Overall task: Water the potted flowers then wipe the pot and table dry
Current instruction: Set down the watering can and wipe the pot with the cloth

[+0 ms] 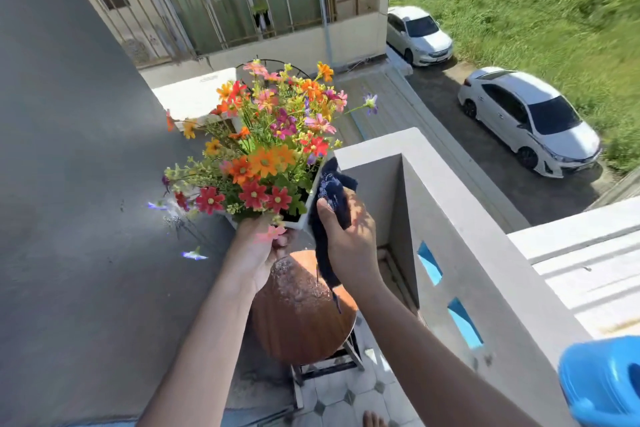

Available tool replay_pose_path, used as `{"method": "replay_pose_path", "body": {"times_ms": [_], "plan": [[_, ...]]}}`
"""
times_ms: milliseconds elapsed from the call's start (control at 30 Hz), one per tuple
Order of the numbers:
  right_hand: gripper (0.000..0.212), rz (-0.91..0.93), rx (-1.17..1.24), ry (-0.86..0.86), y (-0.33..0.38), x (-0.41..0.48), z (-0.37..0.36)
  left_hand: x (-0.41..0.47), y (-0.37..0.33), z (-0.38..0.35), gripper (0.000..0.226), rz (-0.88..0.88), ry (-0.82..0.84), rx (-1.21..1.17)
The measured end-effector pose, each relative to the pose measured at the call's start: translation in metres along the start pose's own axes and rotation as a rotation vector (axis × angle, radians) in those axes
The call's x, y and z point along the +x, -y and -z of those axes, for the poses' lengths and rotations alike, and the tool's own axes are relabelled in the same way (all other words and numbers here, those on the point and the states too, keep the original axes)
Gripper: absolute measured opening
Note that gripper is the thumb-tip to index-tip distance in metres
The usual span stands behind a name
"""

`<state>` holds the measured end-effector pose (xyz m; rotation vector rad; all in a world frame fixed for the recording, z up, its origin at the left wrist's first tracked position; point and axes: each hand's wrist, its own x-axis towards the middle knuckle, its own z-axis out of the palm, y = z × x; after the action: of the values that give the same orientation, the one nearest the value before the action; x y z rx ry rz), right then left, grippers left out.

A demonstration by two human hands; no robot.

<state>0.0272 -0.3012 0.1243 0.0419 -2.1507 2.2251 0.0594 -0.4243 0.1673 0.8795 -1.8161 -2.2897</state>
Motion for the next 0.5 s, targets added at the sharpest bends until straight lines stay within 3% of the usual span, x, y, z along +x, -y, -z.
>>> {"method": "replay_pose_path", "body": {"times_ms": [133, 233, 267, 367, 400, 500], "plan": [[0.027, -0.023, -0.073, -0.048, 0.01, 0.016, 0.003, -0.001, 0.001, 0.001, 0.029, 0.036, 0.055, 0.122], [0.025, 0.144, -0.29, -0.109, 0.012, 0.033, 0.019, -0.004, -0.003, 0.01, 0.024, 0.061, 0.144, 0.228], [0.02, 0.124, -0.296, -0.101, 0.013, 0.037, 0.024, -0.005, -0.005, 0.013, 0.023, 0.059, 0.161, 0.239], [0.006, 0.208, -0.437, -0.048, 0.007, 0.053, 0.038, -0.004, -0.012, 0.021, 0.029, 0.059, 0.163, 0.273], [0.005, 0.149, -0.374, -0.016, 0.008, 0.061, 0.039, -0.001, -0.013, 0.025, 0.03, 0.054, 0.159, 0.278], [0.013, 0.286, -0.445, 0.161, -0.018, 0.079, 0.057, 0.006, -0.017, 0.038, 0.029, 0.046, 0.144, 0.3]]}}
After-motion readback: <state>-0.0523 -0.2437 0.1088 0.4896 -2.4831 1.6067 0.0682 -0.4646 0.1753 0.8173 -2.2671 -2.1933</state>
